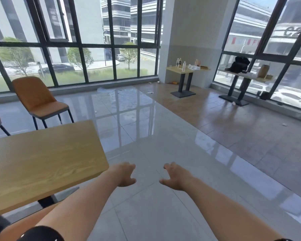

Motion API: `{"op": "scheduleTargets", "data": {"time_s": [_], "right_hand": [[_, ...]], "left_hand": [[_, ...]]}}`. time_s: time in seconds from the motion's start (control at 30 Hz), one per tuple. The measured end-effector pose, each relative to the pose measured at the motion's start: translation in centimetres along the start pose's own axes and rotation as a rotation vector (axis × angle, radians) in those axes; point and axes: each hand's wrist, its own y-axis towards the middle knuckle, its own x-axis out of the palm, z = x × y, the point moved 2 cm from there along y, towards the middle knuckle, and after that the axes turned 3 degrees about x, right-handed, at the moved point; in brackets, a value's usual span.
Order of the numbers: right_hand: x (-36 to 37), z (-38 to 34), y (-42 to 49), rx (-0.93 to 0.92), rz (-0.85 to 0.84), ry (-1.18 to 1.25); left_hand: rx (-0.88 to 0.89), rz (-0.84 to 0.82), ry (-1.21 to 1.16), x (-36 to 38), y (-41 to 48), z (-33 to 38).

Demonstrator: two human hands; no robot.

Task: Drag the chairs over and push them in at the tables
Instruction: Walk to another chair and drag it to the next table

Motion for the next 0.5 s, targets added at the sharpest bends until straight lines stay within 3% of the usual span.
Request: {"op": "scheduleTargets", "data": {"time_s": [0.5], "right_hand": [[-9.4, 0.0, 22.6, -0.065, 0.005, -0.153]], "left_hand": [[-0.062, 0.019, -0.044, -7.5, 18.1, -9.2]]}}
